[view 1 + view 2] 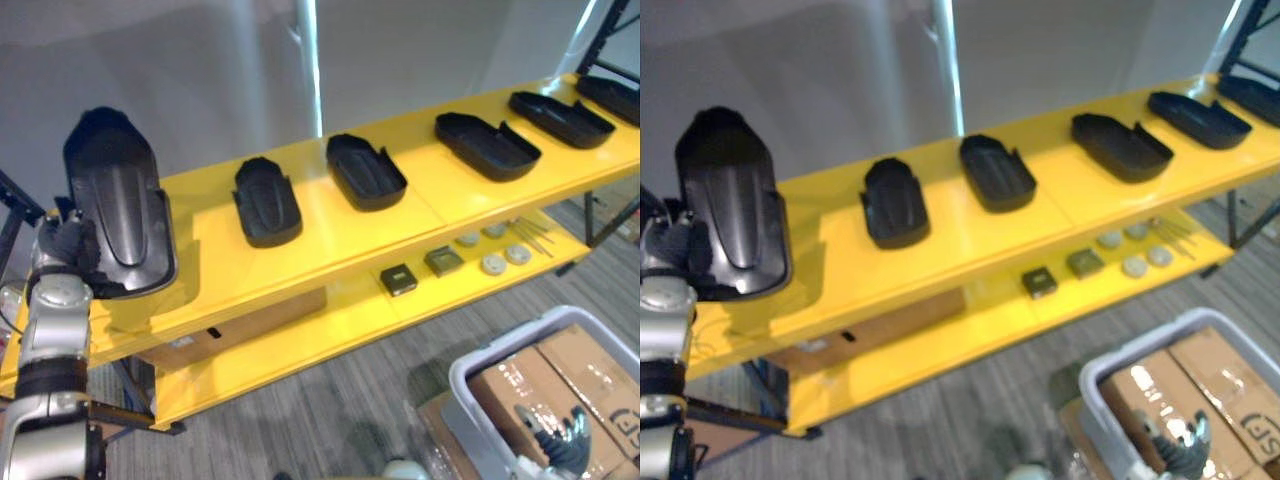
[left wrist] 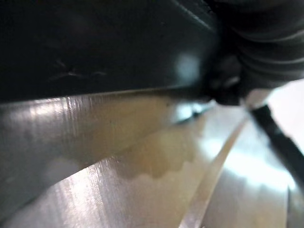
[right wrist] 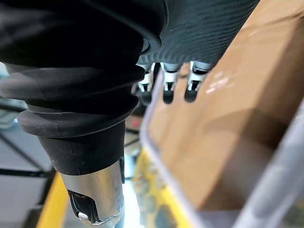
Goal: Walk over and take plastic housings, then place them on the shelf
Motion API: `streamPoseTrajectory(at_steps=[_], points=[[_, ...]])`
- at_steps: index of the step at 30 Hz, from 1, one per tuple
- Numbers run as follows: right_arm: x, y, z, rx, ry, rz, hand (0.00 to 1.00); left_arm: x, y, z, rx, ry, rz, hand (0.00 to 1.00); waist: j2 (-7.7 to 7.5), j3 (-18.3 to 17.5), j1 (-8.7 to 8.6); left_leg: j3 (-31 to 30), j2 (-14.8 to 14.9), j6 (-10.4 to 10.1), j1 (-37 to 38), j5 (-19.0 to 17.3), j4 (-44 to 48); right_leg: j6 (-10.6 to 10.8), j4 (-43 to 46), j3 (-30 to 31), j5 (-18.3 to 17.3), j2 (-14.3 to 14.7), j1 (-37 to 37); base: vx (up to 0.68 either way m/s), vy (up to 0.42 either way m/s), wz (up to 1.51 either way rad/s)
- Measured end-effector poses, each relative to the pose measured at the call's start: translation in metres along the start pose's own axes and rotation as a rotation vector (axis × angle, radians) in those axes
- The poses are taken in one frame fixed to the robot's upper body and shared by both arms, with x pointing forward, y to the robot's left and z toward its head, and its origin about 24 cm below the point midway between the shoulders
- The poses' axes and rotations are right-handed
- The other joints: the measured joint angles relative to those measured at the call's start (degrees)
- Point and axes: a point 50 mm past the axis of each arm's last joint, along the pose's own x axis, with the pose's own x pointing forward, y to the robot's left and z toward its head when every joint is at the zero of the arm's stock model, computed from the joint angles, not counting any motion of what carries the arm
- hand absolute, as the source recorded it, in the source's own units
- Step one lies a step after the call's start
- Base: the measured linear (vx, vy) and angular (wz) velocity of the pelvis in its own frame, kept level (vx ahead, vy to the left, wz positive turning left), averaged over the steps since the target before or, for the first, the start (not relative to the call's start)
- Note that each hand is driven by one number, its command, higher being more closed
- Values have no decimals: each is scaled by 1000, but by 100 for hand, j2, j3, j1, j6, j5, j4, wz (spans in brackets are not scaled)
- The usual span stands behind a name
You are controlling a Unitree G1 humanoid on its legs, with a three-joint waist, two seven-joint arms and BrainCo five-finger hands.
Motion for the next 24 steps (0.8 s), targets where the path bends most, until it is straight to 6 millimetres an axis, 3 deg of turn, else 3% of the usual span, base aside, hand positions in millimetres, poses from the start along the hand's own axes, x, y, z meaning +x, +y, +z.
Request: streamPoseTrajectory(at_steps=[5, 9, 12, 15, 23, 24], points=[[-7, 3, -26, -46, 136, 77, 0, 3, -11, -15, 54, 140, -56, 100, 13, 30, -90, 35, 46, -34, -36, 41, 32, -47, 103, 144, -28, 56, -169, 26, -4, -5], [-16, 4, -50, -106, 271, 165, 0, 8, -9, -14, 36, 223, -39, 100, 68, 214, -102, 40, 50, -37, 7, 56, 33, -48, 174, 169, -29, 55, -189, -14, 3, -5], [-23, 7, -61, -119, 328, 210, 0, 11, 7, -13, 39, 239, 5, 100, 103, 390, -189, 56, 56, -17, 4, 96, 33, -48, 245, 177, -33, 54, -240, -42, 3, -4], [-24, 4, -65, -120, 350, 208, 0, 13, 21, -10, 24, 250, 61, 100, 100, 477, -228, 57, 56, -2, -48, 119, 32, -47, 303, 177, -37, 47, -329, -61, 3, -1], [-23, 4, -64, -116, 346, 263, 0, 14, 22, -12, 17, 270, 66, 100, 185, 660, -251, 31, 29, 17, -168, 144, 33, -20, 311, 171, -15, 21, -421, -4, 5, 2], [-23, 4, -63, -118, 345, 266, 0, 14, 22, -12, 17, 271, 65, 0, 194, 678, -251, 30, 29, 17, -168, 144, 33, -20, 310, 170, -15, 21, -420, 42, 1, 0]])
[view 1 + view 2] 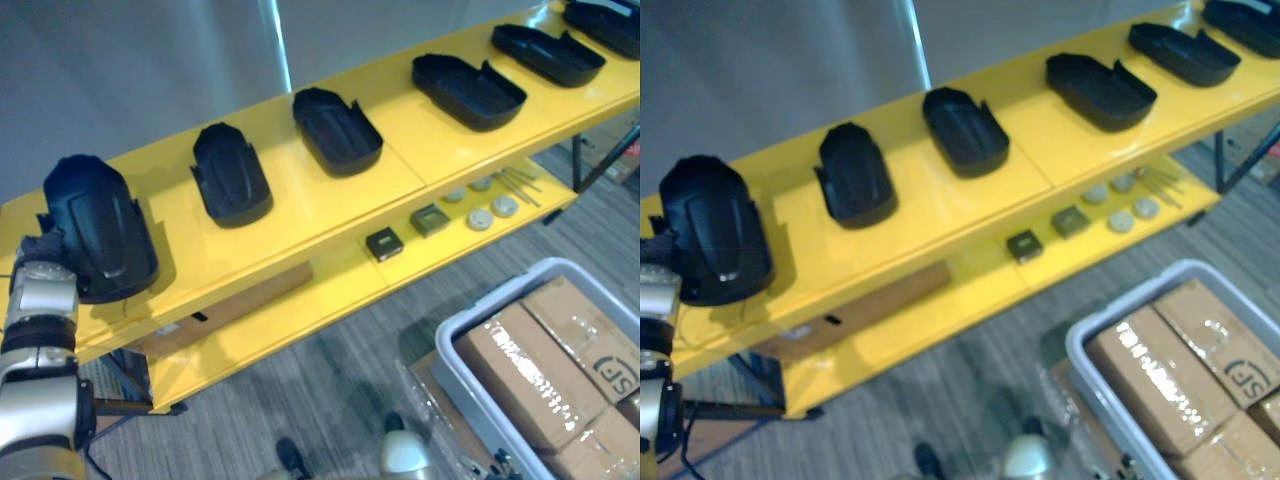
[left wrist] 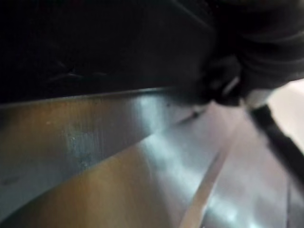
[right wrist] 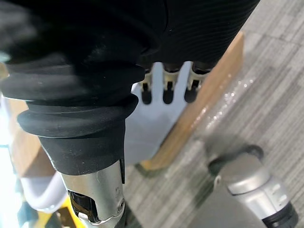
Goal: Walk over and take plastic housings, then place them on the shelf
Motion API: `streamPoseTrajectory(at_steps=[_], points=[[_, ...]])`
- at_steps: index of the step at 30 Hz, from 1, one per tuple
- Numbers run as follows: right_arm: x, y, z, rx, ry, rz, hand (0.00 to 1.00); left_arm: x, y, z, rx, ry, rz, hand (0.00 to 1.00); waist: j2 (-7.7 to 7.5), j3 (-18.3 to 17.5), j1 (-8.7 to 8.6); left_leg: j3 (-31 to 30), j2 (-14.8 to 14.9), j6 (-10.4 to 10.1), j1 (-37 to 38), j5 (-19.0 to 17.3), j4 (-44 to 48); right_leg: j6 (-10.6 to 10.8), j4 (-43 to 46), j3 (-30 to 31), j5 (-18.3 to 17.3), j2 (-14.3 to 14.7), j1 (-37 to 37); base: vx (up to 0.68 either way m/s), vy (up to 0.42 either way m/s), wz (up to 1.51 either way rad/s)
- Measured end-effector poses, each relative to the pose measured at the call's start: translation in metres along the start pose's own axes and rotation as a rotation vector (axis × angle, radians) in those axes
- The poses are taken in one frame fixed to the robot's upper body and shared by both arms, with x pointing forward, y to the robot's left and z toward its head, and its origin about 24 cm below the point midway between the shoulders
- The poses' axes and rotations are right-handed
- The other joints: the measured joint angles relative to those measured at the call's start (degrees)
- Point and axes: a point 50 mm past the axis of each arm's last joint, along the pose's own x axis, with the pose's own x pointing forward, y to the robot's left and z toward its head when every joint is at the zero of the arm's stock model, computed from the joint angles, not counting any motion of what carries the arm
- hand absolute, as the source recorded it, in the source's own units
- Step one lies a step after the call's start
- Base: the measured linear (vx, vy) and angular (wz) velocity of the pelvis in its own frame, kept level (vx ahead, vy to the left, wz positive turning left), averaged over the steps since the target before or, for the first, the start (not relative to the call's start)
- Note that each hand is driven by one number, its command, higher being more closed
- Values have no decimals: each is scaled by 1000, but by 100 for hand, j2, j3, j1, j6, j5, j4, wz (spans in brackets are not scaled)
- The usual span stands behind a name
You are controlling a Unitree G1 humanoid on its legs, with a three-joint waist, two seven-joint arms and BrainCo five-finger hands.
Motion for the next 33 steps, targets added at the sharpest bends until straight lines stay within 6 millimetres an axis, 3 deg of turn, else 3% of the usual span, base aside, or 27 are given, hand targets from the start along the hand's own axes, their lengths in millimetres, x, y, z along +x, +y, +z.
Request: streamPoseTrajectory(at_steps=[6, 14, 22, 27, 33], points=[[3, -1, 5, -11, -14, 22, 0, 1, 0, -2, 2, 10, -5, 0, 87, 113, -36, -1, -1, -1, -1, -1, 2, -1, -12, 1, 1, -1, 4, 26, 2, 0], [5, -1, 10, -2, -23, 28, 0, 1, 4, -4, -18, 19, 41, 0, 88, 236, -99, -2, 0, 0, -38, 0, 2, -11, 55, 8, -12, -5, -74, -1, 1, -1], [10, 3, 19, 33, -55, 33, 0, 0, 22, 1, -99, 6, 280, 0, 129, 466, -150, 4, 4, -3, -40, 10, 2, -15, 95, 17, -21, -1, -98, 3, 1, 0], [9, 3, 22, 46, -111, 30, 0, -8, 49, 37, -263, -132, 500, 0, 127, 465, -135, -31, 2, -4, -5, 7, 1, -15, 49, -17, -24, -2, 5, 8, 1, 5], [8, 3, 24, 54, -146, 36, 0, -45, 81, 106, -515, -571, 608, 0, 112, 440, -104, -171, 11, -6, 281, -28, -4, 5, -131, -209, -45, 1, 515, 7, -2, 11]])
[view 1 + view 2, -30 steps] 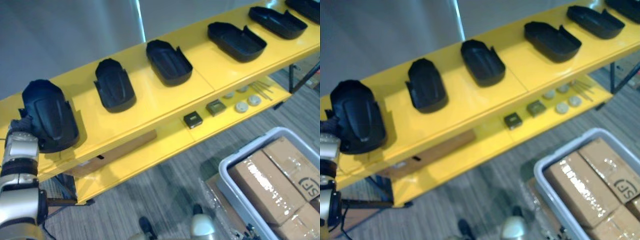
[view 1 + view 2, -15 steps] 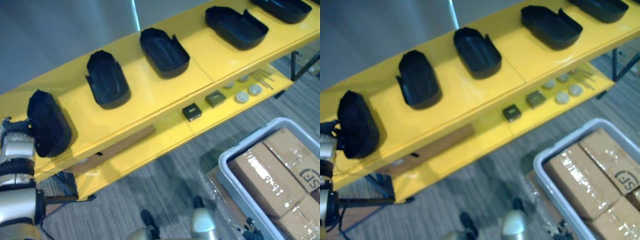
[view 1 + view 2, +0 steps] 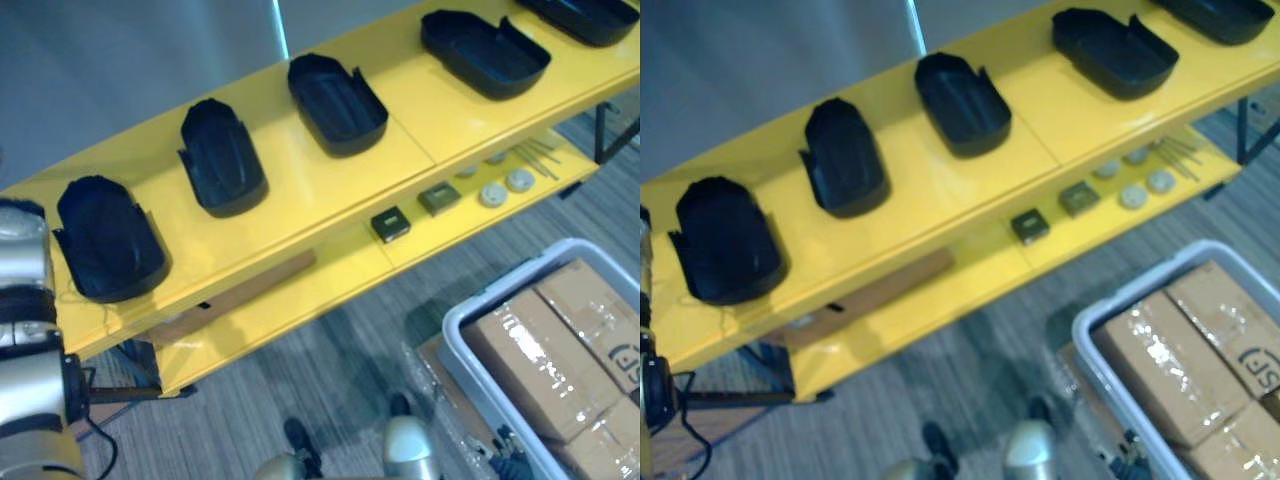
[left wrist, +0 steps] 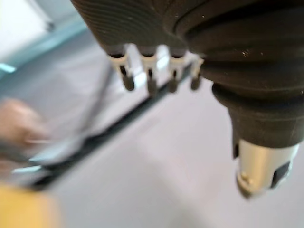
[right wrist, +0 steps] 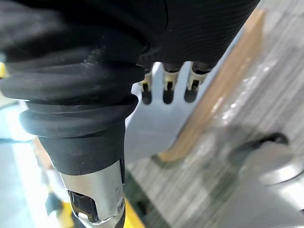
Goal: Walk over and take plastic housings, then place them on the shelf
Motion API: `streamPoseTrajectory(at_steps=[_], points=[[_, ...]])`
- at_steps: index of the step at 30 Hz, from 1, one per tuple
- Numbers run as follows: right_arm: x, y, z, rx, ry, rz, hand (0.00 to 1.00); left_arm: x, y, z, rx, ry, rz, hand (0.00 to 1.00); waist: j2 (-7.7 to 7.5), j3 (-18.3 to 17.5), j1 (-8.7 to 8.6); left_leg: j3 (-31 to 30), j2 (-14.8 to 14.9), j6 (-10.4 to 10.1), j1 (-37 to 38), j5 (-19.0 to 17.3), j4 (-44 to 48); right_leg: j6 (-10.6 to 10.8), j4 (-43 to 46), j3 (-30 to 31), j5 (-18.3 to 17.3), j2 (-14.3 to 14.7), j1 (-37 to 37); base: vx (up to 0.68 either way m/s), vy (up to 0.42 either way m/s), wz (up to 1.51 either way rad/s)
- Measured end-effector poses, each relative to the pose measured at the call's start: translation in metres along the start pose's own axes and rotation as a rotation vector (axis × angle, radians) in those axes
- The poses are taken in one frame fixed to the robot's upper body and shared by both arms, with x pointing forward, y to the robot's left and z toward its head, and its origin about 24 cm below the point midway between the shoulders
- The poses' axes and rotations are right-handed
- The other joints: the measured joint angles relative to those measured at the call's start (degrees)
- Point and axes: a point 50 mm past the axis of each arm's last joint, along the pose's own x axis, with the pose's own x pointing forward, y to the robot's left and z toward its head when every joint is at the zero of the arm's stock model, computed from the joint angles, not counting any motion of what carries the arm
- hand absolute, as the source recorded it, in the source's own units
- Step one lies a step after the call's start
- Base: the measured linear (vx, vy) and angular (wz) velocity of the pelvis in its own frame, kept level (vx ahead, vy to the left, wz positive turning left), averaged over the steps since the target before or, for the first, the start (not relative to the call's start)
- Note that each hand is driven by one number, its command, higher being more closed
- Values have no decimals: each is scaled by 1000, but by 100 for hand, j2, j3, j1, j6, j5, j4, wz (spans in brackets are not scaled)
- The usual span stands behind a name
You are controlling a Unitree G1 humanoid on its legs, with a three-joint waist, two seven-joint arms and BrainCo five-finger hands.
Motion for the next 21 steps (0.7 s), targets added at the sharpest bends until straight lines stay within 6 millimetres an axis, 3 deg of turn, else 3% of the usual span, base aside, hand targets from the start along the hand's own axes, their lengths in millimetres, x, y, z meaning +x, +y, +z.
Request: streamPoseTrajectory(at_steps=[3, 4, 7, 9, 11, 14, 18, 21], points=[[0, 0, -1, 1, 2, 3, 0, -10, 0, 23, -156, -136, -43, 0, -10, -253, 122, -65, 11, -3, -1, 1, -25, 8, -84, -130, -2, 5, 83, 34, -7, 21], [0, 0, -1, 3, 4, 0, 0, -23, -3, 27, -232, -170, -102, 0, -29, -400, 163, -166, 5, -3, 2, 0, -26, 9, -148, -219, -2, 2, 202, 41, -2, 32], [-1, 4, -3, 15, 8, -2, 0, -61, -6, 14, -351, -184, -234, 0, -69, -827, 351, -306, -7, -9, 4, -3, -27, 9, -319, -427, -2, 2, 405, 66, -5, 32], [-2, 8, -6, 21, 16, -1, 0, -98, 1, -12, -393, -131, -303, 0, -117, -1066, 613, -388, -14, -11, 33, -4, -29, 9, -413, -551, -2, 2, 556, 49, -12, 28], [-3, 10, -8, 1, 24, -6, 0, -125, 9, -31, -406, -82, -342, 0, -171, -1176, 705, -571, -35, -12, 7, -5, -33, 8, -468, -746, -3, -2, 680, -13, -11, 42], [-3, 14, -10, -13, 28, -23, 0, -167, 27, -56, -399, 13, -345, 0, -279, -1286, 1031, -664, -66, -12, 5, -7, -38, 11, -507, -835, -1, -15, 764, -39, 9, 23], [-1, 20, -9, -14, 29, -36, 0, -198, 60, -100, -314, 202, -185, 0, -414, -1366, 1129, -803, -92, -7, 0, 4, -41, -30, -517, -945, -25, -25, 825, -39, 8, 15], [-1, 22, -13, -26, 66, -47, 0, -228, 76, -147, -141, 414, -78, 0, -509, -1436, 1217, -885, -98, -1, 18, 19, -42, -40, -530, -1050, -32, -22, 899, -34, -6, 13]])
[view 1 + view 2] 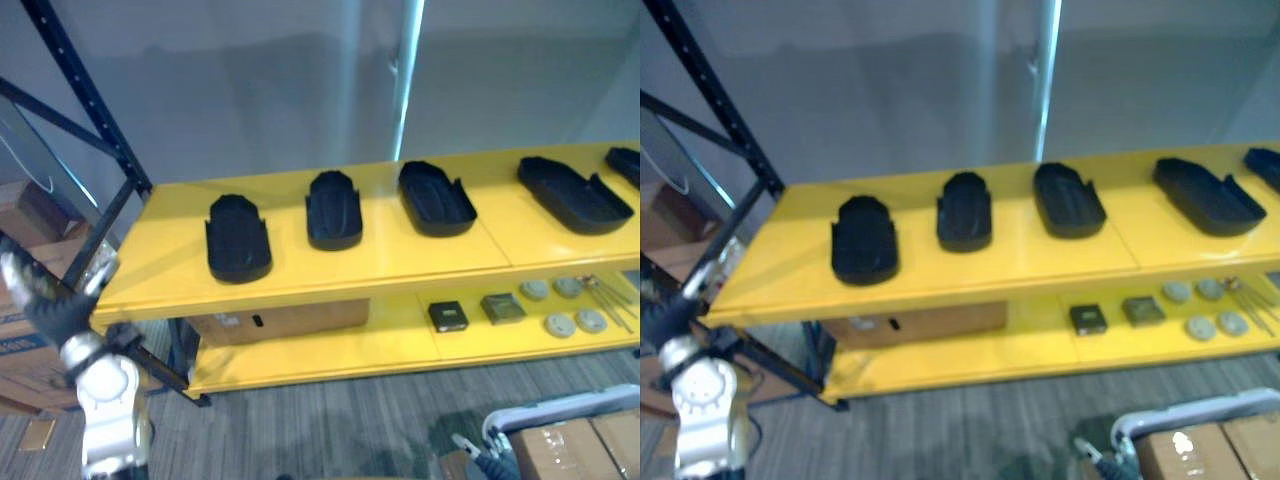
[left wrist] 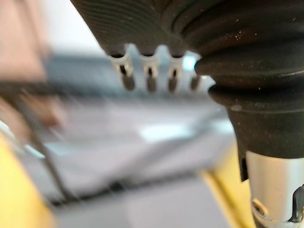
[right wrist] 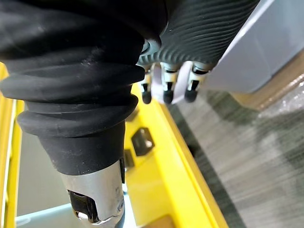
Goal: Walk over and take plastic housings, then place them on the shelf
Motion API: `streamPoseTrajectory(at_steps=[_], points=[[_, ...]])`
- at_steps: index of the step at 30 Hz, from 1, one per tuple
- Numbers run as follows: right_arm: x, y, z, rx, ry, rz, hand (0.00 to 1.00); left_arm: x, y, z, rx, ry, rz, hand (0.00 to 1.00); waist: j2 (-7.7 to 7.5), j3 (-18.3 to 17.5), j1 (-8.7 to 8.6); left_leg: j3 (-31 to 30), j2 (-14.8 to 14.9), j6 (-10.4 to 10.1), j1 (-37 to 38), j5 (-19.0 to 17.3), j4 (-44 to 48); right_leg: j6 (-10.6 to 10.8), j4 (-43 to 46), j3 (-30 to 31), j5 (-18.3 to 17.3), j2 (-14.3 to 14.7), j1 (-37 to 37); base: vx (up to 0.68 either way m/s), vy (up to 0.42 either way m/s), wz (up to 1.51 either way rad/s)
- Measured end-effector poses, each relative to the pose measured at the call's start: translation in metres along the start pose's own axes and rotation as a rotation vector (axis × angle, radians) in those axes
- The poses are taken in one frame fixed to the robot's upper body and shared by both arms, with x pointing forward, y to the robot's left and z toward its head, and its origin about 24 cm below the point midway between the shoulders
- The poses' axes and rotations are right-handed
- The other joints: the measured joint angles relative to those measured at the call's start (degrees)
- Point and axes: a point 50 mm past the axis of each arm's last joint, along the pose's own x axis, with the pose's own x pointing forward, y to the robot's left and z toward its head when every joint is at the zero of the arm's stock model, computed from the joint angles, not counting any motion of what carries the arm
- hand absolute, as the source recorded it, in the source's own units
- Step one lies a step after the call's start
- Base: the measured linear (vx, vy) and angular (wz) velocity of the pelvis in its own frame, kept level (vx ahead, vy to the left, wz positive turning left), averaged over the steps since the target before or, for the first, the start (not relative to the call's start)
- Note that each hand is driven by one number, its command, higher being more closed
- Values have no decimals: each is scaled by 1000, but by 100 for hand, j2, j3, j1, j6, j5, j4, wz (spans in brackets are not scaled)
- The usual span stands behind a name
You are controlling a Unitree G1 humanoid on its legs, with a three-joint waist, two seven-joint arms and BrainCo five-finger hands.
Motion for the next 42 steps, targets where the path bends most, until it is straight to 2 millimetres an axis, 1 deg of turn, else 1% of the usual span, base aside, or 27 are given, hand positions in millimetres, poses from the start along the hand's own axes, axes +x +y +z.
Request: streamPoseTrajectory(at_steps=[3, 4, 6, 9, 12, 15, 17, 19, 21, 22, 23, 24, 25, 26, 27, 28, 30, 31, 32, 34, 35, 37, 38, 39, 40, 41, 42], points=[[2, 7, -3, -4, 28, 4, 0, -33, 41, -87, 290, 342, 147, 0, -70, -12, 12, -52, -6, 1, 42, 5, -2, 2, -27, -41, -3, 6, 66, -7, -1, 6], [3, 7, -5, -4, 39, 5, 0, -41, 48, -99, 318, 401, 168, 0, -99, 6, 14, -54, -8, 0, 86, 6, -4, 4, -41, -45, -5, 5, 102, 0, 0, 0], [4, 10, -10, 13, 69, 4, 0, -72, 74, -130, 407, 574, 222, 0, -162, 22, 25, -60, -11, 0, 91, 1, -4, 14, -75, -69, -12, 5, 147, 2, -3, 2], [3, 15, -17, 55, 103, -3, 0, -111, 104, -159, 427, 826, 241, 0, -305, 71, 25, -76, -14, -18, 101, -22, -5, 26, -141, -149, -26, -8, 189, 22, -9, 6], [1, 17, -25, 73, 143, -11, 0, -146, 112, -177, 382, 1055, 113, 0, -314, 90, 24, -71, -44, -2, 93, -39, -5, 46, -158, -154, -35, -15, 193, 37, -6, 1], [-1, 20, -33, 93, 183, -11, 0, -175, 108, -186, 311, 1227, -96, 0, -287, 114, 20, -57, -71, -3, 97, -68, -5, 103, -158, -164, -6, -75, 205, 41, 10, 0], [-2, 21, -36, 107, 204, -12, 0, -176, 109, -188, 286, 1255, -140, 0, -304, 139, 13, -53, -86, -3, 124, -96, -5, 131, -155, -169, -29, -94, 222, 51, 11, -2], [0, 19, -34, 147, 199, -39, 0, -176, 106, -189, 260, 1280, -161, 0, -317, 207, 4, -41, -162, 58, 194, -205, -2, 144, 92, -187, -268, -219, 210, 35, 26, 2], [-2, 15, -36, 192, 205, -76, 0, -172, 104, -189, 268, 1285, -206, 0, -442, 235, 4, 164, -403, 323, 288, -404, 111, 282, 536, -217, -544, -591, 85, 118, 126, 15], [-2, 3, -36, 208, 201, -123, 0, -168, 99, -190, 293, 1280, -254, 0, -400, 365, -13, 422, -471, 438, 233, -726, 732, 251, 1359, -129, -587, -776, -116, 196, 151, 17], [2, 0, -29, 232, 180, -143, 0, -167, 95, -190, 332, 1282, -304, 0, -295, 586, -29, 415, -368, 362, 284, -1079, 998, -90, 2790, 304, -506, -936, -683, 112, 134, 16], [4, 0, -27, 243, 170, -147, 0, -167, 94, -191, 355, 1285, -318, 0, -268, 653, -30, 379, -329, 420, 371, -1139, 1008, -352, 3442, 482, -288, -980, -989, 28, 139, 9], [3, 4, -28, 262, 175, -143, 0, -167, 94, -191, 372, 1284, -320, 0, -217, 785, -37, 400, -221, 441, 557, -1177, 974, -474, 4016, 674, -294, -960, -1355, 54, 150, 5], [1, 9, -31, 270, 184, -128, 0, -163, 97, -191, 382, 1276, -310, 0, -218, 777, -21, 434, -94, 417, 610, -1242, 984, -340, 3747, 687, -500, -803, -1555, 112, 117, 4], [0, 12, -33, 274, 188, -118, 0, -158, 100, -190, 393, 1266, -303, 0, -258, 800, -19, 442, -44, 385, 617, -1244, 986, -295, 3470, 680, -517, -706, -1628, 145, 66, 4], [1, 18, -32, 275, 186, -91, 0, -152, 97, -190, 396, 1247, -298, 0, -346, 858, -22, 498, 46, 345, 628, -1259, 983, -239, 2856, 663, -483, -547, -1742, 177, 17, -7], [1, 21, -31, 244, 175, -60, 0, -148, 98, -189, 386, 1245, -276, 0, -379, 876, 0, 711, 172, 199, 726, -1336, 1029, 38, 1948, 622, -265, -334, -1841, 226, -6, -29], [1, 21, -31, 232, 171, -54, 0, -149, 97, -189, 381, 1246, -272, 0, -379, 876, -8, 772, 203, 105, 754, -1398, 1081, 67, 1666, 628, -47, -260, -1820, 283, -48, -31], [0, 20, -32, 231, 172, -57, 0, -146, 93, -189, 360, 1237, -261, 0, -380, 875, -6, 858, 207, 10, 834, -1457, 1065, -5, 1405, 639, 232, -185, -1762, 288, -74, -22], [-1, 18, -33, 229, 177, -58, 0, -139, 84, -187, 336, 1206, -249, 0, -358, 880, -36, 906, 219, -176, 925, -1579, 1073, -133, 1086, 622, 490, -52, -1586, 325, -171, -19], [2, 13, -30, 215, 168, -67, 0, -140, 73, -187, 305, 1199, -251, 0, -97, 861, -48, 956, 464, -268, 939, -1608, 1084, -181, 991, 578, 497, 182, -1529, 293, -178, -11], [9, 8, -21, 202, 142, -73, 0, -148, 57, -186, 256, 1202, -284, 0, 179, 855, -145, 1058, 682, -340, 850, -1612, 1309, -280, 785, 545, 375, 416, -1514, 273, -165, -13], [10, 8, -18, 201, 135, -72, 0, -148, 52, -186, 241, 1201, -297, 0, 214, 860, -154, 1068, 742, -374, 747, -1589, 1521, -312, 763, 556, 350, 444, -1508, 302, -223, -20], [12, 7, -15, 195, 128, -74, 0, -151, 45, -185, 230, 1195, -319, 0, 216, 870, -158, 1030, 920, -333, 356, -1498, 2481, -365, 723, 626, 253, 483, -1410, 190, -172, -14], [12, 5, -16, 190, 130, -77, 0, -152, 44, -185, 229, 1192, -325, 0, 212, 887, -159, 1011, 1043, -332, 164, -1438, 3008, -404, 661, 645, 228, 512, -1304, 241, -205, -17], [11, 1, -17, 172, 136, -84, 0, -154, 42, -185, 243, 1183, -348, 0, 157, 936, -149, 850, 1325, -317, -351, -1272, 4211, -445, 508, 665, 202, 561, -1058, 240, -155, -27], [13, -4, -15, 182, 138, -112, 0, -156, 39, -184, 240, 1176, -368, 0, 193, 969, -132, 680, 1454, -347, -594, -1444, 4806, -460, 408, 700, 201, 594, -807, 238, -122, -36]])
